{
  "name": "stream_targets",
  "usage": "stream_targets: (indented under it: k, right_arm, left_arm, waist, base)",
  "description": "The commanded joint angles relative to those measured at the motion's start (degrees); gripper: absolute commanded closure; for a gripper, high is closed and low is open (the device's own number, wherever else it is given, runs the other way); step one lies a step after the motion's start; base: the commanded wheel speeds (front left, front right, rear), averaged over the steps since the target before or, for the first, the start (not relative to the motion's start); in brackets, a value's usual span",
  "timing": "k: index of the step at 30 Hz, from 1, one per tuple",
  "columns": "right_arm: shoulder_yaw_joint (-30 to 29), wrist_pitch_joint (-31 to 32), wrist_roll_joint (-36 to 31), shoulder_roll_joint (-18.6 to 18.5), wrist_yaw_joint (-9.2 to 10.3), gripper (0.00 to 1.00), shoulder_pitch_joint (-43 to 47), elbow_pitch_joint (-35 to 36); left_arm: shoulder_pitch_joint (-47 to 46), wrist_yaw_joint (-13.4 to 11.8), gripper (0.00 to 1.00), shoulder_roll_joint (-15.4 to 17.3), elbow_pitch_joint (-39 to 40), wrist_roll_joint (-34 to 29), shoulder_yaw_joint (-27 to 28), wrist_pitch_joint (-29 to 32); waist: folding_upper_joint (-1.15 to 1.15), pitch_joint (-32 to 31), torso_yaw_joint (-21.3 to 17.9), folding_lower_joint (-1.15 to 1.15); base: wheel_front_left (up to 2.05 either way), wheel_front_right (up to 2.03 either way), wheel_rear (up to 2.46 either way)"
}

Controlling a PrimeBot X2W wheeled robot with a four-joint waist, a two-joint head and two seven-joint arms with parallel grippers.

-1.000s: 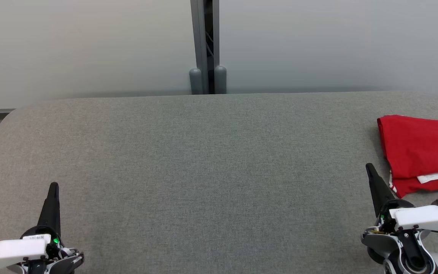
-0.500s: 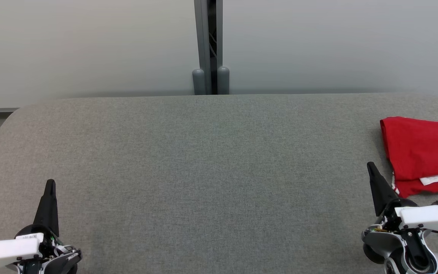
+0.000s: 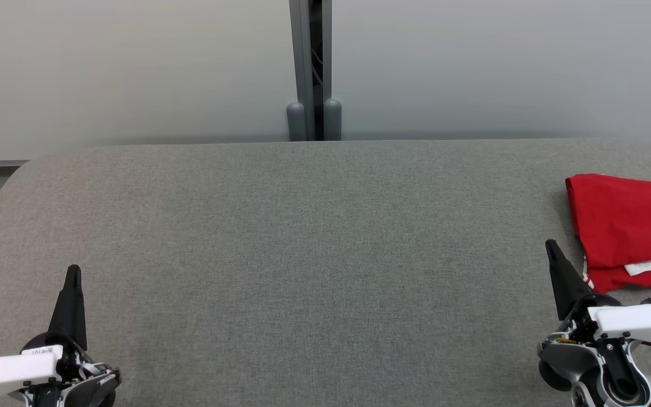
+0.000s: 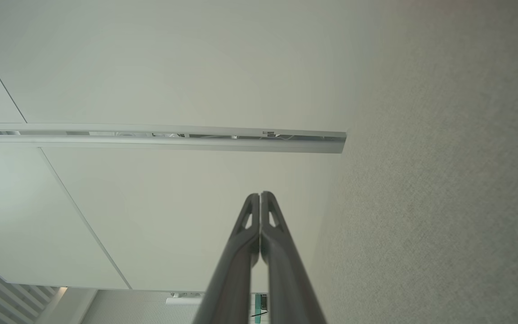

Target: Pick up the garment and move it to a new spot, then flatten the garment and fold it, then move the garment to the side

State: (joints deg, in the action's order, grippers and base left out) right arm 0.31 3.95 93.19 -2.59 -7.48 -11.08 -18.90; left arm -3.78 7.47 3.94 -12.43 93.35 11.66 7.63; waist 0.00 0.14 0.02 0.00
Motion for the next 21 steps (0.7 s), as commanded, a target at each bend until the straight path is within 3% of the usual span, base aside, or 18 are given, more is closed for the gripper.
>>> stream_targets:
  k: [1, 21]
  right_arm:
    - [-0.19, 0.16, 0.03, -0.54, -0.02, 1.0, -0.26, 0.21]
    - [-0.18, 0.15, 0.03, -0.53, -0.02, 1.0, -0.25, 0.21]
  left_arm:
    - [-0.84, 0.28, 1.0, 0.03, 0.0, 0.0, 0.24, 0.29]
    - [-0.89, 0.27, 1.0, -0.08, 0.01, -0.24, 0.42, 0.37]
  waist:
    - [0.0, 0.0, 0.0, 0.0]
    - [0.0, 0.0, 0.0, 0.0]
  base:
    - [0.0, 0.0, 0.0]
    - [0.0, 0.0, 0.0]
